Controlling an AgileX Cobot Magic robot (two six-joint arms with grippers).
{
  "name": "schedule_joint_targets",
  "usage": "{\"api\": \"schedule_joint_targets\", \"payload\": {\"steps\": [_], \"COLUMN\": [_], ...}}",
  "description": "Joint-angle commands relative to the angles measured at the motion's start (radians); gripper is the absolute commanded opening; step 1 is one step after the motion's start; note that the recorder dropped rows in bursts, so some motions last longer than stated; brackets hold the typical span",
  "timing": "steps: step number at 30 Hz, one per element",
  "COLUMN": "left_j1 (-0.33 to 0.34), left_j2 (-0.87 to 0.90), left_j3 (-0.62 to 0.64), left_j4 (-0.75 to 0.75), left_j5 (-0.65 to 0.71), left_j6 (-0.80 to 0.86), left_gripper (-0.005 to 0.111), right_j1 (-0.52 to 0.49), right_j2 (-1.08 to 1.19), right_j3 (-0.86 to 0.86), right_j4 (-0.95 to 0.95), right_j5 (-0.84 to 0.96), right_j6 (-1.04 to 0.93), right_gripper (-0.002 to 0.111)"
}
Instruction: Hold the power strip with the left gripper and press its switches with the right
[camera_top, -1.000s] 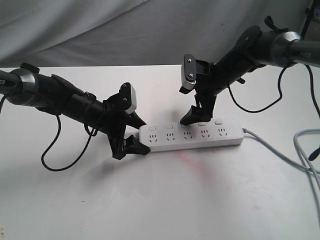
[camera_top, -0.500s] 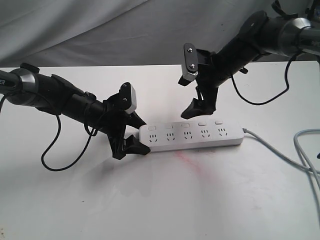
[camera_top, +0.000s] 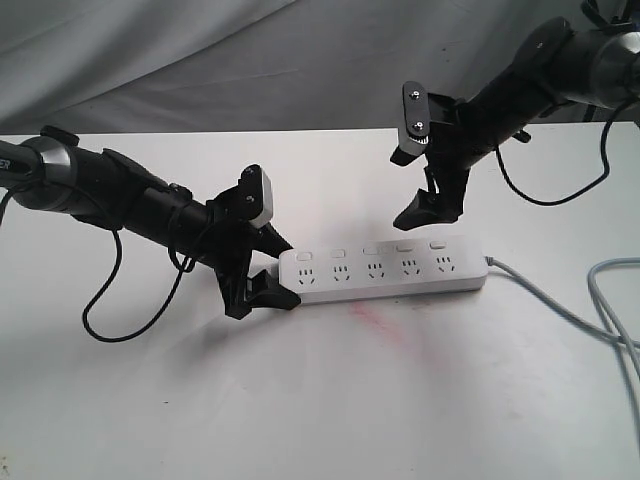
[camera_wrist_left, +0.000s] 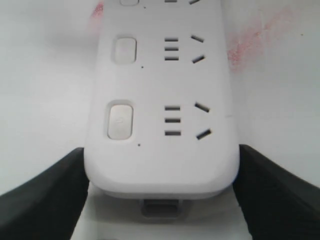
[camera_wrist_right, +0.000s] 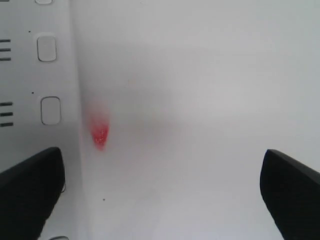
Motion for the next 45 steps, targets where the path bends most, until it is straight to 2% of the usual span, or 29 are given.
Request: {"api": "schedule_joint_targets", "payload": {"steps": [1, 24, 45], "left_j1": [-0.001, -0.001, -0.001], "left_j2": [0.006, 0.006, 0.006], "left_j3": [-0.004, -0.004, -0.004], "left_j4": [0.023, 0.023, 0.023], "left_j5": [-0.054, -0.054, -0.054], "left_j6": [0.010, 0.010, 0.010], "left_gripper": [0.000, 0.000, 0.000], "right_j1": [-0.003, -0.003, -0.003], "right_j2": [-0.002, 0.064, 0.108], "right_j3": [0.004, 0.004, 0.004], "right_j4": [0.007, 0.005, -0.136], "right_j5": [0.021, -0.004, -0.025], "right_j6": [-0.001, -0.024, 0.007], "right_gripper": [0.098, 0.098, 0.098]}}
